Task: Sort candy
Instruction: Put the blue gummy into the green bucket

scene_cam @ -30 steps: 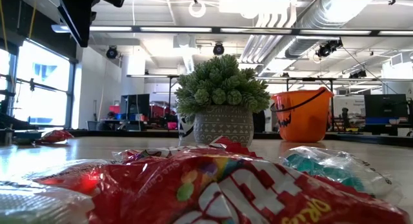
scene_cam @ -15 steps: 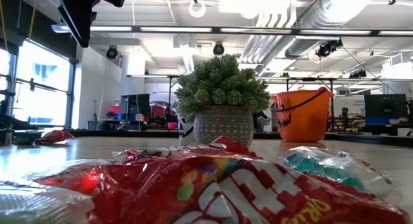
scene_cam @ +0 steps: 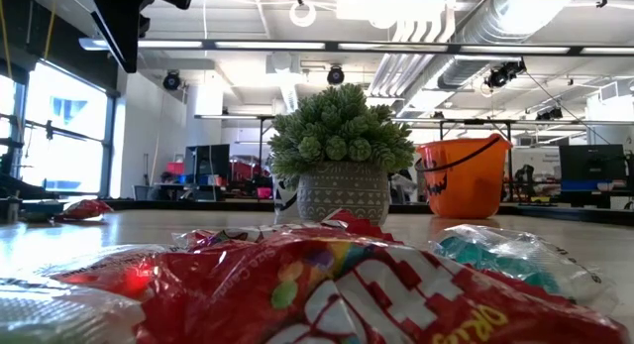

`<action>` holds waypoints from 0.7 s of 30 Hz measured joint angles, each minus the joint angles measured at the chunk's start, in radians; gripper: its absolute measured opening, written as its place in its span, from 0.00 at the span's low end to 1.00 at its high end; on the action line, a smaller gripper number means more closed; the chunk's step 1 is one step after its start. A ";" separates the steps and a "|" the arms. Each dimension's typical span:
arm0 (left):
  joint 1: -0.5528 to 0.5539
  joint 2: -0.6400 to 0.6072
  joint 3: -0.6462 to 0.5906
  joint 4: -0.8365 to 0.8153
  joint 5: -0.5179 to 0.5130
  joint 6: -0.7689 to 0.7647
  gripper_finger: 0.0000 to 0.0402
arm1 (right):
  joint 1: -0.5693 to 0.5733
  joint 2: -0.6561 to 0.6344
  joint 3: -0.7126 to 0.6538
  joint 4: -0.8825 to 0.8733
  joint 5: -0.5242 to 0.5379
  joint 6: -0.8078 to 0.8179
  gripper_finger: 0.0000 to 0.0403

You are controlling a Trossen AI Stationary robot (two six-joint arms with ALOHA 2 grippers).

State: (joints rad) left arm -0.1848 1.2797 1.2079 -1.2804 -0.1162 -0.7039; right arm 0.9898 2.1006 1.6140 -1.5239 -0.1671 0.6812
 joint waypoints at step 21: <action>0.000 0.000 0.000 0.021 -0.050 0.132 0.31 | -0.272 -0.146 0.341 -0.046 0.482 0.375 0.00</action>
State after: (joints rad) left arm -0.1848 1.2797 1.2079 -1.2597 -0.1665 -0.5720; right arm 0.7175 1.9541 1.9553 -1.5703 0.3146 1.0564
